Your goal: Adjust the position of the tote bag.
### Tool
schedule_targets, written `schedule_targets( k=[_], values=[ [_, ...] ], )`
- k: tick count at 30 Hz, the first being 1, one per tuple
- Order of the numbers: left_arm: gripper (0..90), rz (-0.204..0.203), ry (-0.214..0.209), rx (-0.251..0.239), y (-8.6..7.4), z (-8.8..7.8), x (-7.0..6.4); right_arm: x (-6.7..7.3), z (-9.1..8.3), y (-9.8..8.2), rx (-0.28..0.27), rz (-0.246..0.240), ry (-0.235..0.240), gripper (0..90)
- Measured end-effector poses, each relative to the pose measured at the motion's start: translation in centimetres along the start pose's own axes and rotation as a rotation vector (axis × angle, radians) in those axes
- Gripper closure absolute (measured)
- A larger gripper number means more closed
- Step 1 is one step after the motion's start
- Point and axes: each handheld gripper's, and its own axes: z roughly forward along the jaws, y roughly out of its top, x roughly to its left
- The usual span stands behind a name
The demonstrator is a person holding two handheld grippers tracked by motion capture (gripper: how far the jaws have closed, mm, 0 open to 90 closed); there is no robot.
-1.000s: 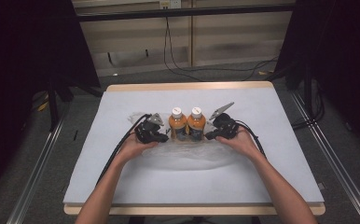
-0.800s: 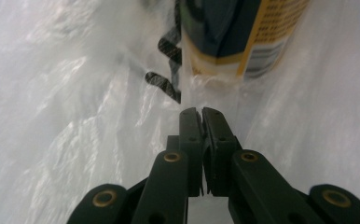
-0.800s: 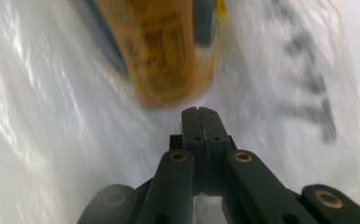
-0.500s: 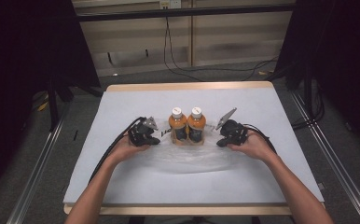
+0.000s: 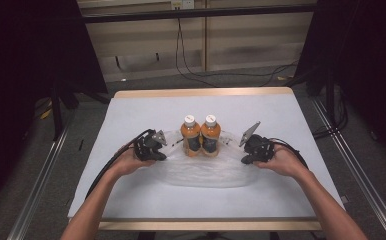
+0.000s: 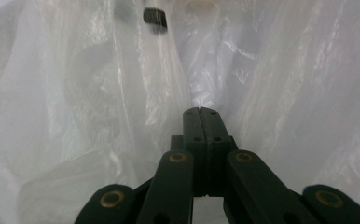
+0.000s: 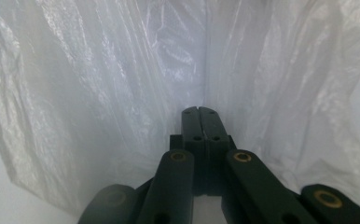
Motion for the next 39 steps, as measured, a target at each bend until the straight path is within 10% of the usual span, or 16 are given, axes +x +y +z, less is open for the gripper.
schedule_targets(
  k=[14,18,39],
  values=[
    [90.0,0.012,0.101,0.047,-0.3,0.0,1.6,-1.7,0.0,-0.5,-0.010,0.034,-0.081,90.0],
    [90.0,-0.026,0.060,0.025,-0.6,0.0,2.6,-2.2,0.0,-0.5,-0.007,0.049,-0.084,90.0],
    [90.0,-0.039,0.116,0.041,-2.6,-0.7,4.0,-3.8,-0.5,-1.4,0.023,0.044,-0.108,90.0]
  ],
)
